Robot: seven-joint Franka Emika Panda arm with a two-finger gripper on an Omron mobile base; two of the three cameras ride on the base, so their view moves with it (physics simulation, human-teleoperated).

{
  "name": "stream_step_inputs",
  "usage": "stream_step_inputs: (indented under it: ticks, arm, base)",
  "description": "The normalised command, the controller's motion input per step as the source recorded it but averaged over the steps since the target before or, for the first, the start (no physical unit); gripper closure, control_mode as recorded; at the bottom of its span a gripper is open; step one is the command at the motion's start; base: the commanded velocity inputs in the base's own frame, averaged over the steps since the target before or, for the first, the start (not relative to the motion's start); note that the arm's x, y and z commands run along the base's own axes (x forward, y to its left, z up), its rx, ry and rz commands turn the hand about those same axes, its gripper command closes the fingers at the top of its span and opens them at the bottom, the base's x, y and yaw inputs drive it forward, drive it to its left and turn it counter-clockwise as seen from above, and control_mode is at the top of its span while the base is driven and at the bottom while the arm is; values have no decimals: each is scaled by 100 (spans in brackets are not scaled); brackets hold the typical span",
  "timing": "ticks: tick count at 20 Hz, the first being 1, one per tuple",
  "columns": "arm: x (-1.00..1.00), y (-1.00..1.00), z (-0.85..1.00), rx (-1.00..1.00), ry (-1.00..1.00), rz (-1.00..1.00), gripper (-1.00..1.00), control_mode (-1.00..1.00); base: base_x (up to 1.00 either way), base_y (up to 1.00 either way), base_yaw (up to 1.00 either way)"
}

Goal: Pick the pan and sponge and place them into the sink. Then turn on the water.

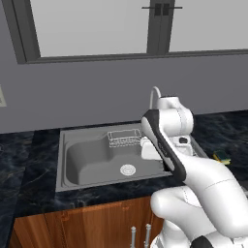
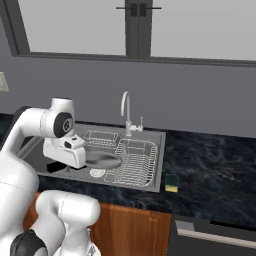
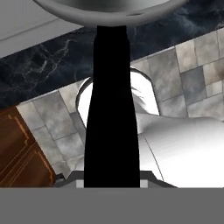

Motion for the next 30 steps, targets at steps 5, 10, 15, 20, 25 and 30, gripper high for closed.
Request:
stream_step_inputs:
  ticks: [5,10,15,20,25,30]
  arm:
    - [0,32,1,0,0,-11,100,-100]
    - [0,33,3,0,-2,-9,100,-100]
    - [3,29,0,0,-1,-9,100,-100]
    - [9,28,0,0,0,-8,100,-100]
    - [8,32,0,0,0,-8,100,-100]
    - [7,35,0,0,0,-8,100,-100]
  base:
    - [0,0,0]
    - [0,0,0]
    - [0,0,0]
    - [0,0,0]
    - [0,0,0]
    - [0,0,0]
